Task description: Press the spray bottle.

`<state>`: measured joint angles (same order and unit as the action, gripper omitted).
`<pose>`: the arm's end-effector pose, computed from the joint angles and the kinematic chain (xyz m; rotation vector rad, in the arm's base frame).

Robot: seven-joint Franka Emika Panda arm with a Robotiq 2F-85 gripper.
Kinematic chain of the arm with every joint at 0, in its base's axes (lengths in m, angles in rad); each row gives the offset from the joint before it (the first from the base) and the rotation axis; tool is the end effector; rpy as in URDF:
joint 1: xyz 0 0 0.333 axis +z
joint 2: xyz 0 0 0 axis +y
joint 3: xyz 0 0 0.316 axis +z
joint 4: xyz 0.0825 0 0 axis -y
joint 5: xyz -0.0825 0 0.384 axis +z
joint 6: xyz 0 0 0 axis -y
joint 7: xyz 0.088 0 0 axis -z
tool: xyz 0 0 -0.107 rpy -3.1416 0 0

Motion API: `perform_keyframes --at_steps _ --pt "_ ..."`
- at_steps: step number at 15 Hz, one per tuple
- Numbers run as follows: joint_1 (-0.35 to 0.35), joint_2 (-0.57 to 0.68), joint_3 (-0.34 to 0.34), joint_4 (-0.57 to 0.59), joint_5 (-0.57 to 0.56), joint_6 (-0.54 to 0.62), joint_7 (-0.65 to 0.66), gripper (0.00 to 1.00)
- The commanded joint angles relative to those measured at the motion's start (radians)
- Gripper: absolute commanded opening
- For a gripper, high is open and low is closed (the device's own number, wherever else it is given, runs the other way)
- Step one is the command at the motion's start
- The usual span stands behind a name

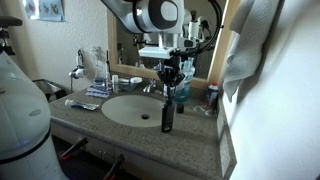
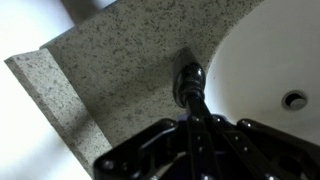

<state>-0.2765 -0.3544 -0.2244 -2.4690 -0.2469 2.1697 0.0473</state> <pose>0.3758 -0.2180 0.4244 2.9428 -0.5998 0.0333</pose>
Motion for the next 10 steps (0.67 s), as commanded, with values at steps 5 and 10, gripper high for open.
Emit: perform_keyframes --at_steps 5,10 --pt "-0.007 0.032 0.002 -0.055 0.007 0.017 0.021 0.00" --pt "-0.008 0.029 0.003 -0.072 0.005 0.019 0.025 0.00"
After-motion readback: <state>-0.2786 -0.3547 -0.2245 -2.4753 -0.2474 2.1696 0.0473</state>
